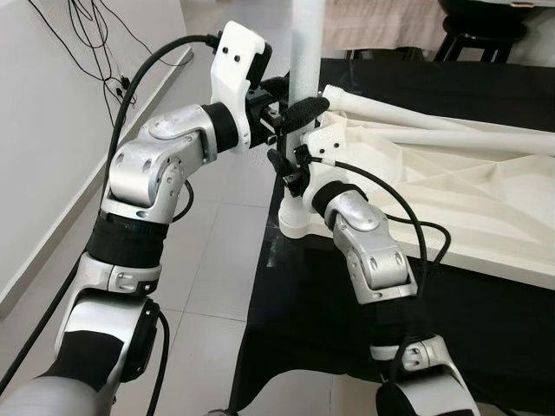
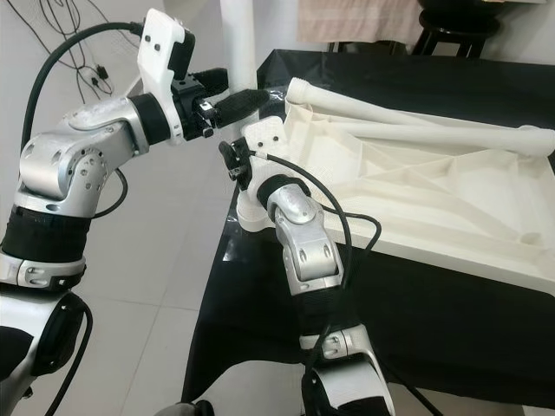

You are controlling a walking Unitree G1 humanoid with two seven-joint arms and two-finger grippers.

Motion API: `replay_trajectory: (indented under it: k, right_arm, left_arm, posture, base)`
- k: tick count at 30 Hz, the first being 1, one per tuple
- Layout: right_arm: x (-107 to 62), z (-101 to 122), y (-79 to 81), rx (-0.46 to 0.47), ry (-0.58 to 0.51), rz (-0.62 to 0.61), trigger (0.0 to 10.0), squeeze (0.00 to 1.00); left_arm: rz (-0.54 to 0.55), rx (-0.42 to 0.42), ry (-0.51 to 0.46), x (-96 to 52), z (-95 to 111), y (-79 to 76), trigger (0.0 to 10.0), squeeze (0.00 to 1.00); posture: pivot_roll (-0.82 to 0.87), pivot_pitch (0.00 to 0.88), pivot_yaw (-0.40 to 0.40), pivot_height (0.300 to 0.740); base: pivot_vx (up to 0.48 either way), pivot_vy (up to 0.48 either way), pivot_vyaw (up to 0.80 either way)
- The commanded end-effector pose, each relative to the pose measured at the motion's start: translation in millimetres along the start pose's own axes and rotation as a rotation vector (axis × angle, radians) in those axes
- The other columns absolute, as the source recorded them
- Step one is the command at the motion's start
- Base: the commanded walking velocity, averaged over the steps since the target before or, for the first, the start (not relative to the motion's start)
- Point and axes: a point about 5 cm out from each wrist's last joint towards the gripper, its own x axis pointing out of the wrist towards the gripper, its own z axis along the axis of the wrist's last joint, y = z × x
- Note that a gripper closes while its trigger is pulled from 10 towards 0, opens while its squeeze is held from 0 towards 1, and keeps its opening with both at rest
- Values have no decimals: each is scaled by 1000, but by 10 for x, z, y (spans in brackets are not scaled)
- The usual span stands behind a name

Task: Building children table

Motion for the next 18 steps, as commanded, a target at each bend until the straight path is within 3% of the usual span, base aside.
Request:
replay_trajectory:
  k: [1,10,11,14,18]
  right_arm:
    - [-80,-408,-33,30,202,-33,10000,0]
    - [85,-206,-184,6,102,87,10000,0]
    - [122,-188,-255,-15,100,187,10000,1000]
    - [126,-84,-400,-106,69,483,10000,1000]
    - [128,-32,-452,-112,59,557,10000,1000]
  left_arm:
    - [22,2,14,-18,-3,38,0,0]
    - [11,6,13,-11,16,25,0,0]
    - [8,7,13,-13,18,19,0,0]
    - [3,10,16,-23,20,6,0,0]
    - [0,10,16,-28,20,0,0,0]
  posture:
    - [37,165,9,740]
    - [48,166,10,740]
    - [50,167,10,740]
    - [56,169,9,740]
    - [56,170,9,740]
  base:
    - [0,0,0]
    - [0,0,0]
    - [0,0,0]
    - [0,0,0]
    - [0,0,0]
